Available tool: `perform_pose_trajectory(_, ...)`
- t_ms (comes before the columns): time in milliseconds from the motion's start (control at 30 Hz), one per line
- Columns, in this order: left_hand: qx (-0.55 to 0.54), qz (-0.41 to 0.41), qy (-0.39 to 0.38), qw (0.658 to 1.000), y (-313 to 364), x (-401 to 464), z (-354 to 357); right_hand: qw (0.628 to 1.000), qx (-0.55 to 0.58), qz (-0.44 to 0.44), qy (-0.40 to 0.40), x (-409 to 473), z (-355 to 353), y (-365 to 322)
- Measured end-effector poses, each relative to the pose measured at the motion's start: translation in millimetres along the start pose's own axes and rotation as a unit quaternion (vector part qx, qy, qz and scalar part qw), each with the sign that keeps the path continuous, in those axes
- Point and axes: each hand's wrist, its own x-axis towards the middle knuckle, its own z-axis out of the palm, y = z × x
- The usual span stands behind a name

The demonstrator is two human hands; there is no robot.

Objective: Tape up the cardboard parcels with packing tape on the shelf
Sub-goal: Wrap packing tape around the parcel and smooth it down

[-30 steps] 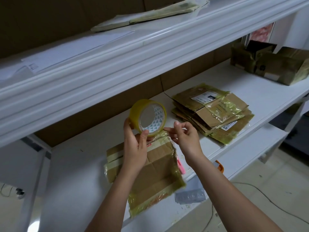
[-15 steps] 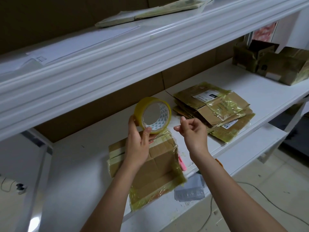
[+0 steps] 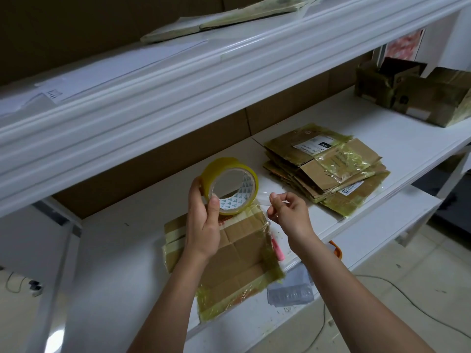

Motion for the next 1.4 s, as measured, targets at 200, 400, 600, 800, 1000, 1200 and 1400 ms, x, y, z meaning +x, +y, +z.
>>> perform_pose_trajectory(200, -0.079, -0.008, 0.009, 0.997, 3.0, -2.1, -1.4, 1.0, 0.004, 0.023, -0.016, 2.6, 2.0, 0.0)
perform_pose_trajectory(400, -0.069, 0.002, 0.006, 0.998, -5.9, 1.5, -2.7, 0.992, -0.053, 0.084, -0.078, 8.9, 1.5, 11.3)
perform_pose_trajectory(600, -0.062, -0.013, 0.002, 0.998, -9.3, 5.3, -3.0, 0.976, -0.15, 0.101, -0.122, 15.4, -3.7, 20.8)
perform_pose_trajectory(800, -0.067, -0.018, -0.003, 0.998, -6.3, 6.3, -1.2, 0.992, -0.057, -0.087, -0.067, -2.1, -24.4, 32.3)
perform_pose_trajectory(1000, -0.028, -0.014, 0.01, 0.999, -4.3, 4.6, -0.8, 0.946, -0.157, -0.086, -0.269, -22.2, -27.4, 27.8)
perform_pose_trajectory(1200, -0.022, -0.026, 0.003, 0.999, -5.3, 4.0, -4.2, 0.902, -0.253, -0.254, -0.239, -23.4, -7.2, 14.8)
perform_pose_trajectory(1400, -0.012, -0.033, -0.035, 0.999, -0.4, 0.1, -36.2, 0.869, -0.355, -0.271, -0.212, -19.4, -11.7, 8.6)
